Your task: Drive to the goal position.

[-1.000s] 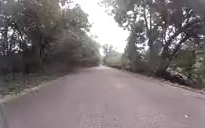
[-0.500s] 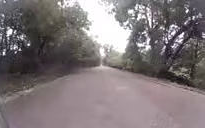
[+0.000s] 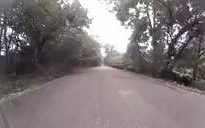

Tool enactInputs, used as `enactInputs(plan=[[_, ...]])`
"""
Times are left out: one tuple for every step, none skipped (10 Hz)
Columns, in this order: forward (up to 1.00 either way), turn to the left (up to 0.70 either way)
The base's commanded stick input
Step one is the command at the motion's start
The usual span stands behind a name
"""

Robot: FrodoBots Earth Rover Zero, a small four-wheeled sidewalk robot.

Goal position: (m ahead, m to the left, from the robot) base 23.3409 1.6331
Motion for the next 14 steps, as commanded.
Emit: enactInputs(plan=[[0.70,0.00],[0.70,0.00],[0.70,0.00],[0.70,0.00],[0.70,0.00],[0.70,0.00],[0.70,0.00],[0.70,0.00],[0.70,0.00],[0.70,0.00],[0.70,0.00],[0.70,0.00],[0.70,0.00],[0.70,0.00]])
